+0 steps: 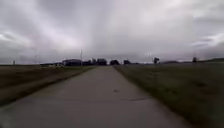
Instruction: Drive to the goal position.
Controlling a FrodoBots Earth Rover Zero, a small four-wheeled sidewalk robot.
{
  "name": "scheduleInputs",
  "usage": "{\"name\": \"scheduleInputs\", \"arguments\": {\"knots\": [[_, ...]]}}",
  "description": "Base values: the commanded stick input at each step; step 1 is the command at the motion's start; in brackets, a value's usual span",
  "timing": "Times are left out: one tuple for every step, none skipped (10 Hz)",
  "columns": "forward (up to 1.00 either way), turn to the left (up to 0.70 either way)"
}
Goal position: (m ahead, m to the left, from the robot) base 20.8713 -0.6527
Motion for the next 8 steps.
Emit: {"name": "scheduleInputs", "arguments": {"knots": [[0.7,0.0],[0.7,0.0],[0.7,0.0],[0.7,0.0],[0.7,0.0],[0.7,0.0],[0.7,0.0],[0.7,0.0]]}}
